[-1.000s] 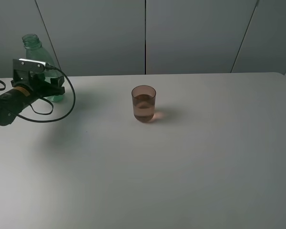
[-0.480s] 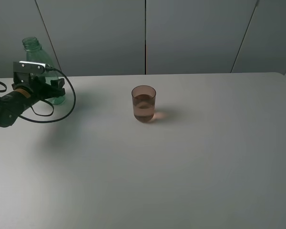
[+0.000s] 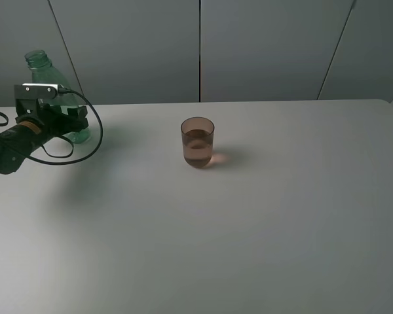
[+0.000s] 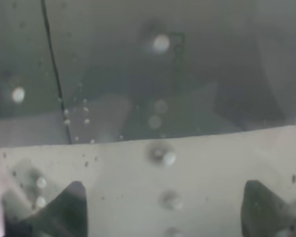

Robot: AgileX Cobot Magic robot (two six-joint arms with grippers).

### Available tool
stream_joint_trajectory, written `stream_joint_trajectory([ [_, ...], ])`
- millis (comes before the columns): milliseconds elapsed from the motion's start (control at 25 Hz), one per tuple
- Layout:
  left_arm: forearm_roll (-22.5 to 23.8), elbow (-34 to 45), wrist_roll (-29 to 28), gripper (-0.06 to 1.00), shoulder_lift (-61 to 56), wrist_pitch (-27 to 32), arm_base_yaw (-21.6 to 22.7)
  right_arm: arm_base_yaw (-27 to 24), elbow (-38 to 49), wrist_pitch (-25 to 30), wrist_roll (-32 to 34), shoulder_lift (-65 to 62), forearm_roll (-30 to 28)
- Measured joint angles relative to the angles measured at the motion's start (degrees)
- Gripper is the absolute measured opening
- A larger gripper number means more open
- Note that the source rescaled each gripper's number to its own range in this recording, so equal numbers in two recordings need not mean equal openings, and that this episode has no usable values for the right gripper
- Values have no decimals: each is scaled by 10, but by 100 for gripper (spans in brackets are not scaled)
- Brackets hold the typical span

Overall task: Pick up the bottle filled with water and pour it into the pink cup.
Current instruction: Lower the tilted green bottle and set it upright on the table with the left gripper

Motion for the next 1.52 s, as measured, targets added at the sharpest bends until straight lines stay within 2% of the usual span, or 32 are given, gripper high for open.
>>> stream_joint_trajectory([
  [320, 1, -2, 16, 1, -1, 10, 0, 0, 0, 0, 0, 0, 0],
  [360, 2, -2, 21, 6, -1, 13, 0, 0, 0, 0, 0, 0, 0],
  [400, 2, -3, 22, 17, -1, 15, 0, 0, 0, 0, 0, 0, 0],
  [520, 3, -3, 22, 83, -1, 27, 0, 0, 0, 0, 0, 0, 0],
  [560, 3, -3, 23, 93, -1, 29, 0, 0, 0, 0, 0, 0, 0],
  [600, 3, -3, 25, 97, -1, 31, 0, 0, 0, 0, 0, 0, 0],
  [1200, 15, 20, 44, 100, -64, 100, 0, 0, 0, 0, 0, 0, 0],
  [1520, 14, 67, 57, 100, -111, 177, 0, 0, 0, 0, 0, 0, 0],
])
